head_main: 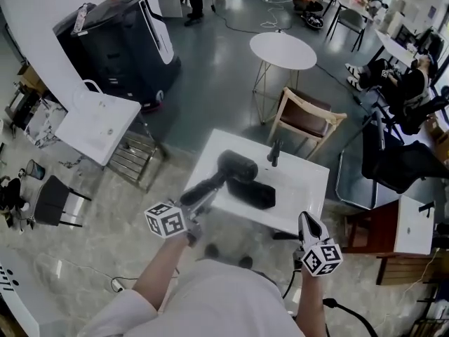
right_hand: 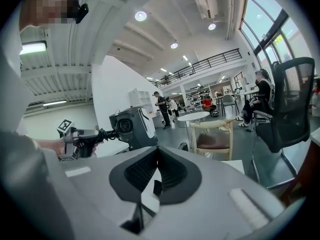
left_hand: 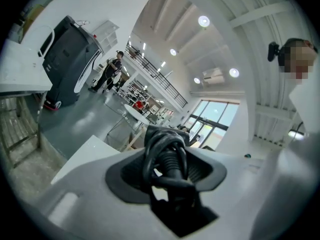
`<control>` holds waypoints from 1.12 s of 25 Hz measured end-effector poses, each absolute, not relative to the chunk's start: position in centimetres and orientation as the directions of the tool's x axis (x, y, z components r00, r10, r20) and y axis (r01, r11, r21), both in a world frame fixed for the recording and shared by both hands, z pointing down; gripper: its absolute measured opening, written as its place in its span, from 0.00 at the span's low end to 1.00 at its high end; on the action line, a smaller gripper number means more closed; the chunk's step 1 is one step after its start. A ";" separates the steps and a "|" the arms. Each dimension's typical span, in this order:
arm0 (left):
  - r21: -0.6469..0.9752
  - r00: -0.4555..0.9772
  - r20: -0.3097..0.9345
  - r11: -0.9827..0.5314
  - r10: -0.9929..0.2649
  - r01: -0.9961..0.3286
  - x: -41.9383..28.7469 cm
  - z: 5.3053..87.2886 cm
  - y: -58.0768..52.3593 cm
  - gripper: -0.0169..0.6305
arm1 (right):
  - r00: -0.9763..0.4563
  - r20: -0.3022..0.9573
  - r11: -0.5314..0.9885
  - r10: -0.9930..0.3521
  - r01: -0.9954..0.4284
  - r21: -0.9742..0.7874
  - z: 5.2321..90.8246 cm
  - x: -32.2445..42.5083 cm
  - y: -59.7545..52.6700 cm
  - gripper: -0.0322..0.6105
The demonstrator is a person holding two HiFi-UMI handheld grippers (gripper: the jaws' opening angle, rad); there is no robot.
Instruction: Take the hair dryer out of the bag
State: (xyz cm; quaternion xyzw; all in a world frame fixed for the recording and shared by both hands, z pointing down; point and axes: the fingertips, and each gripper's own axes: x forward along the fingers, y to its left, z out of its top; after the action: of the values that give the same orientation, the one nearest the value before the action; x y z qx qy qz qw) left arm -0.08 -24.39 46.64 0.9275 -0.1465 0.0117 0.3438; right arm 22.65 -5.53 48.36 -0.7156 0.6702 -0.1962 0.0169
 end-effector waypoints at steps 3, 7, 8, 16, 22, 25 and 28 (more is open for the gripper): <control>0.651 0.954 0.092 -0.708 -0.284 -0.273 -0.3 45.7 -24.3 0.35 | 0.026 0.264 -0.107 -0.964 -0.949 -0.295 48.8 22.9 -4.9 0.06; 0.643 0.951 0.084 -0.712 -0.298 -0.280 -0.1 45.4 -24.6 0.35 | 0.015 0.261 -0.096 -0.965 -0.949 -0.300 49.1 23.2 -4.6 0.06; 0.642 0.950 0.084 -0.713 -0.301 -0.283 -0.1 45.5 -24.5 0.35 | 0.013 0.260 -0.093 -0.966 -0.950 -0.298 49.2 23.2 -4.5 0.06; 0.624 0.951 0.088 -0.727 -0.298 -0.286 0.1 45.1 -24.3 0.35 | -0.003 0.235 -0.069 -0.972 -0.953 -0.295 48.3 23.0 -4.5 0.06; 0.620 0.953 0.082 -0.734 -0.292 -0.278 0.8 44.9 -24.0 0.35 | -0.004 0.229 -0.067 -0.973 -0.951 -0.301 48.3 23.6 -4.4 0.06; 0.618 0.954 0.083 -0.736 -0.289 -0.276 1.1 44.9 -24.2 0.35 | -0.003 0.230 -0.068 -0.973 -0.951 -0.303 48.2 24.0 -4.6 0.06; 0.621 0.955 0.084 -0.734 -0.285 -0.274 1.4 44.9 -24.4 0.35 | -0.006 0.234 -0.068 -0.972 -0.949 -0.308 48.2 24.2 -4.8 0.06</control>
State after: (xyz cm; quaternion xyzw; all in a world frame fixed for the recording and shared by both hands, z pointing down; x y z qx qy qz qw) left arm 1.44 -24.37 44.92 0.9311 -0.1503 -0.0084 0.3322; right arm 24.21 -4.81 48.19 -0.7044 0.6818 -0.1951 0.0300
